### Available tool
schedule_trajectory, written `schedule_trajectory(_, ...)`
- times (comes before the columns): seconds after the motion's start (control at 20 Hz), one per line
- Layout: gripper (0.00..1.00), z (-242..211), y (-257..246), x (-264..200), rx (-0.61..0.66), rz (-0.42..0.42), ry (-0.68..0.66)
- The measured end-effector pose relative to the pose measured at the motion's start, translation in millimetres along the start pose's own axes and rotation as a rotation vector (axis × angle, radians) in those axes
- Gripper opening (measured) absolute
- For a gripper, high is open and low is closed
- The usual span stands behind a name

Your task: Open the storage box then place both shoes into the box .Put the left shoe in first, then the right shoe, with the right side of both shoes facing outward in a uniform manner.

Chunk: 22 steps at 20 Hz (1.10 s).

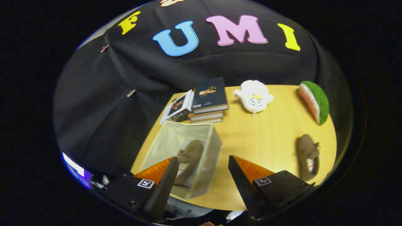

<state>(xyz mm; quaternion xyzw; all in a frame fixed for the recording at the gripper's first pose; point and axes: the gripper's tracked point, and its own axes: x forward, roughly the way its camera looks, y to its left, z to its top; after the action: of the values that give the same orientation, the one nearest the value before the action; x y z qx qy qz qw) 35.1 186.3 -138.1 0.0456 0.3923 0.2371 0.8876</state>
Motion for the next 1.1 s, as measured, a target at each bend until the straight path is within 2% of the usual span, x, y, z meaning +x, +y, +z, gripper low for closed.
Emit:
schedule_trajectory(0.1, 0.98, -13.2, -49.4, -13.0, -0.034, -0.061, 0.028)
schedule_trajectory(0.3, 0.99, -26.2, -137.1, -32.7, -0.025, -0.145, 0.038)
schedule_trajectory(0.55, 0.99, -49.2, -239.5, -47.8, 0.025, -0.209, 0.085)
schedule_trajectory(0.7, 0.98, -69.4, -294.2, -49.2, 0.005, -0.232, 0.149)
schedule_trajectory(0.8, 0.99, -85.7, -319.9, -41.8, -0.056, -0.253, 0.200)
schedule_trajectory(0.9, 0.99, -96.4, -334.9, -33.7, -0.095, -0.239, 0.232)
schedule_trajectory(1.1, 0.99, -108.5, -373.7, -4.1, -0.107, -0.262, 0.270)
